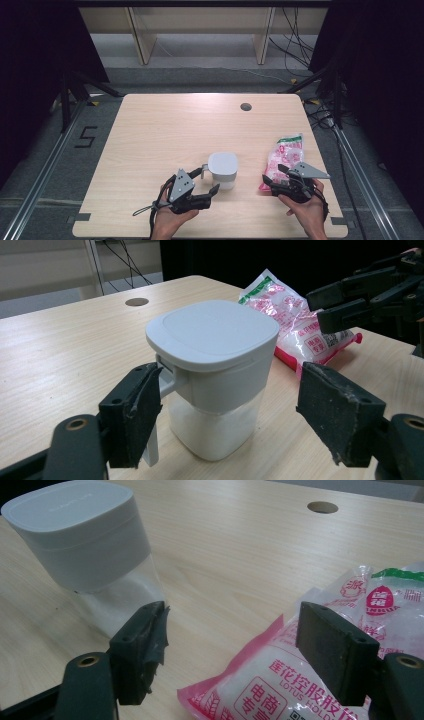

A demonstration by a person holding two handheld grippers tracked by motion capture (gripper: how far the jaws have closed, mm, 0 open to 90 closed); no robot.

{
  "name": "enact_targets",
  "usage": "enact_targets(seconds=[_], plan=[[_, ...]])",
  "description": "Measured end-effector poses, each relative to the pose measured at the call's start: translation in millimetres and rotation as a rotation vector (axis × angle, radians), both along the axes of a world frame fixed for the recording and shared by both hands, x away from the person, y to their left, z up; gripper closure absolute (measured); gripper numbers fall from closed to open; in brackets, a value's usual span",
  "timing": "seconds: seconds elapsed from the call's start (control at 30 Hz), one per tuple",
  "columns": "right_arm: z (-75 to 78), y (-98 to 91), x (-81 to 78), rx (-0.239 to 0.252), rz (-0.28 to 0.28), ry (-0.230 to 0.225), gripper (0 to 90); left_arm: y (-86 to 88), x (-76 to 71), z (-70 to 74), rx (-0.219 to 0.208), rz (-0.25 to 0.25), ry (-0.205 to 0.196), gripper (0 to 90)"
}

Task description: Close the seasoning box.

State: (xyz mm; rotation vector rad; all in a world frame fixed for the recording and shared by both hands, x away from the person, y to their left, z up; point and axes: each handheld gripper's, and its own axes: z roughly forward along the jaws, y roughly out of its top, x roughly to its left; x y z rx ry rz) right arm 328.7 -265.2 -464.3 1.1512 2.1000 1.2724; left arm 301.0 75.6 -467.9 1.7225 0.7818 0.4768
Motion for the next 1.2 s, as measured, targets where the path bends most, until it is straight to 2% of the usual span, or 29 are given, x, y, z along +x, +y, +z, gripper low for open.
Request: enact_targets(seconds=[0.03, 0.07, 0.13, 0.17, 0.2, 0.23, 0.3, 0.37, 0.4, 0.47, 0.5, 0.53, 0.6, 0.67, 0.8, 0.83, 0.87, 0.9, 0.93, 0.97, 1.0, 1.07, 1.1, 1.13, 1.17, 1.2], plan=[[-0.6, 1.7, -0.3, 0.014, 0.0, 0.003, 28.9, 0.6, -0.7, -1.3, 0.003, 0.005, 0.004, 24.6], [-0.6, 1.5, -0.5, 0.006, 0.001, 0.015, 28.7, 0.4, -0.4, -3.2, -0.005, -0.001, 0.003, 24.5], [-2.0, 2.9, -0.3, 0.01, 0.009, 0.009, 28.3, 1.0, -2.2, -5.3, 0.008, 0.004, 0.008, 24.4], [-2.0, 5.3, -2.9, 0.019, -0.007, 0.03, 28.3, 0.6, -2.1, -7.0, -0.002, -0.003, 0.006, 24.4], [-1.9, 5.7, -3.3, 0.017, -0.001, 0.031, 28.3, 0.8, -2.4, -8.1, -0.002, -0.004, 0.008, 24.3], [-2.2, 4.7, -1.8, 0.003, 0.018, 0.01, 28.2, 1.0, -3.6, -8.6, 0.003, 0.005, 0.011, 24.3], [-1.7, 5.8, -2.9, -0.005, 0.025, 0.014, 27.9, 1.1, -4.2, -10.7, 0.005, 0.002, 0.014, 24.1], [-1.8, 8.6, -5.2, 0.011, 0.019, 0.022, 27.8, 0.8, -5.4, -12.4, 0.005, 0.006, 0.019, 24.0], [-1.8, 8.4, -4.9, 0.003, 0.025, 0.01, 27.6, 0.6, -5.8, -13.5, 0.006, 0.007, 0.019, 24.0], [-1.7, 8.1, -5.2, -0.01, 0.038, 0.015, 27.1, -1.4, -6.3, -16.4, -0.003, 0.003, 0.018, 23.8], [-1.7, 10.4, -7.5, 0.004, 0.024, 0.033, 26.9, -1.7, -8.0, -16.5, 0.014, 0.012, 0.026, 23.8], [-2.1, 11.4, -7.9, 0.014, 0.029, 0.031, 26.9, -2.7, -7.5, -18.0, 0.008, 0.005, 0.023, 23.8], [-3.2, 10.5, -6.9, -0.009, 0.046, 0.013, 26.8, -4.1, -7.1, -19.4, 0.018, 0.0, 0.031, 23.8], [-3.8, 12.8, -9.3, 0.001, 0.042, 0.033, 26.7, -4.5, -7.1, -20.0, 0.024, 0.001, 0.035, 23.7], [-4.3, 12.2, -9.0, -0.011, 0.055, 0.023, 26.6, -5.7, -9.2, -23.7, 0.025, -0.001, 0.041, 23.6], [-4.3, 13.4, -11.7, 0.006, 0.045, 0.04, 26.7, -6.0, -10.1, -25.9, 0.02, -0.009, 0.044, 23.6], [-4.7, 11.7, -10.2, -0.007, 0.058, 0.019, 26.6, -5.8, -13.4, -28.7, 0.025, -0.013, 0.046, 23.6], [-4.8, 12.3, -11.3, 0.0, 0.056, 0.025, 26.6, -5.7, -15.6, -29.9, 0.033, -0.009, 0.047, 23.6], [-4.5, 11.6, -12.4, -0.018, 0.06, 0.025, 26.6, -5.5, -17.4, -30.7, 0.044, -0.013, 0.048, 23.6], [-5.6, 12.1, -13.1, -0.007, 0.061, 0.024, 26.6, -5.6, -18.5, -31.8, 0.046, -0.015, 0.045, 23.6], [-5.9, 13.8, -16.0, 0.006, 0.052, 0.041, 26.5, -5.7, -19.5, -32.4, 0.051, -0.011, 0.049, 23.5], [-6.3, 13.2, -19.2, -0.005, 0.06, 0.048, 26.5, -5.9, -18.6, -33.7, 0.05, -0.011, 0.041, 23.4], [-7.2, 14.0, -21.0, 0.009, 0.058, 0.041, 26.5, -4.3, -19.5, -32.9, 0.065, 0.005, 0.047, 23.4], [-7.2, 12.3, -21.8, -0.011, 0.072, 0.039, 26.5, -4.1, -19.6, -32.8, 0.05, 0.004, 0.04, 23.4], [-8.4, 13.9, -24.7, 0.007, 0.065, 0.049, 26.5, -3.0, -20.2, -31.8, 0.054, 0.003, 0.04, 23.4], [-8.9, 13.6, -26.2, 0.004, 0.069, 0.051, 26.5, -3.3, -19.7, -32.2, 0.038, 0.003, 0.032, 23.4]])
